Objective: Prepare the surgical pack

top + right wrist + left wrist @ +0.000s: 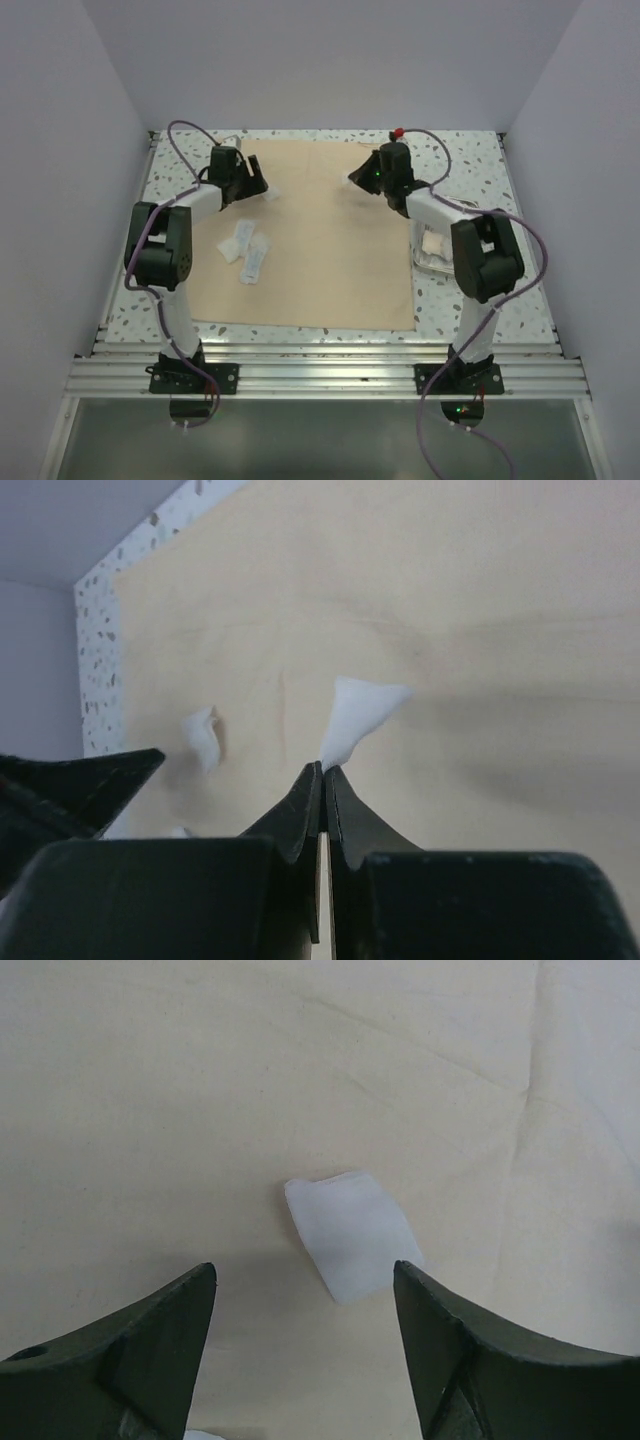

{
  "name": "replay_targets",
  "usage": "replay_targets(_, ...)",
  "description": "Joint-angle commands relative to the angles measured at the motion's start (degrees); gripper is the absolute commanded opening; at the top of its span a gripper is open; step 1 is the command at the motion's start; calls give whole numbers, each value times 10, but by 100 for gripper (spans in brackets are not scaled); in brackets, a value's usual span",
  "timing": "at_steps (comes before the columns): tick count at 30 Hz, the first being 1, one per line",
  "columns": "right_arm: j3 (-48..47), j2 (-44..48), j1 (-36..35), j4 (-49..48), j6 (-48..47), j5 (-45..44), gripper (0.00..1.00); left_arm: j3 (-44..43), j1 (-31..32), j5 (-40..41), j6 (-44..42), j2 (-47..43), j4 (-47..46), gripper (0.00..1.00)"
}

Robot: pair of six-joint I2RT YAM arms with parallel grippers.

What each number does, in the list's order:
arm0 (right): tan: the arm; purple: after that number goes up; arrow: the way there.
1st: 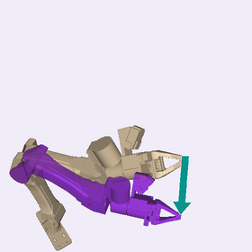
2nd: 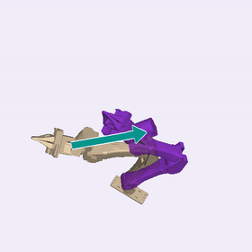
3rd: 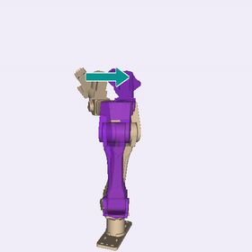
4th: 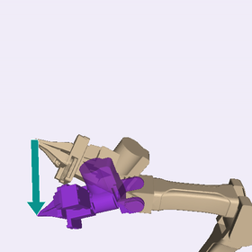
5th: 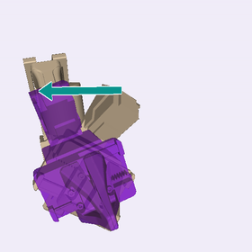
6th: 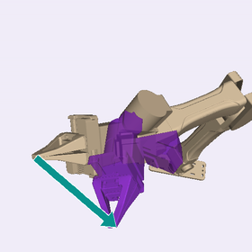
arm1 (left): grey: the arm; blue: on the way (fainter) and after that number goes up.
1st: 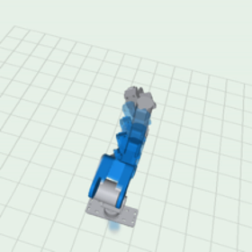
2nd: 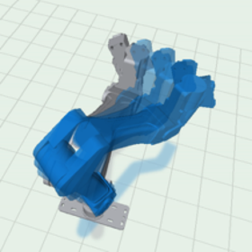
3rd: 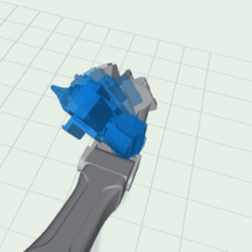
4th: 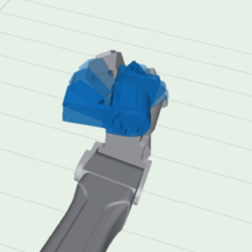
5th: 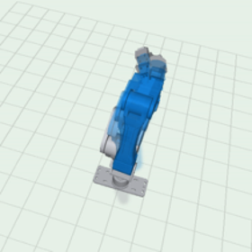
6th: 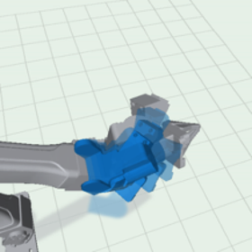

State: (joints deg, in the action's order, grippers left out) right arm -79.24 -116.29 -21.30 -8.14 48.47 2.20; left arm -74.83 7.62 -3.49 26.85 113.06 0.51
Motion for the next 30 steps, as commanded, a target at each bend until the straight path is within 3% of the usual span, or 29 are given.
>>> replay_targets(1, 65, 150, 30, 19, -64, -20, 0, -33, -1, -32, 7, 20, -11, 75)
replay_targets(6, 179, 320, 106, 78, -107, -9, 0, -51, 0, -58, 20, 50, -14, 69)
replay_targets(13, 261, 423, 156, 187, -166, -21, 0, -73, 6, -54, 31, 78, -11, 58)
replay_targets(19, 323, 421, 199, 165, -176, -9, 0, -101, 8, -61, 33, 104, -6, 35)
replay_targets(22, 323, 401, 199, 165, -180, -11, 0, -108, 9, -65, 29, 111, -6, 15)
replay_targets(23, 321, 388, 200, 166, -178, -16, 0, -110, 11, -65, 29, 110, -6, 4)
replay_targets(24, 322, 382, 200, 164, -176, -18, 0, -110, 11, -67, 27, 107, -6, 0)
replay_targets(28, 317, 354, 199, 172, -174, -30, 1, -99, 16, -78, 16, 72, -6, 0)
replay_targets(30, 314, 353, 199, 182, -177, -42, 12, -100, 24, -74, 7, 55, 12, 0)
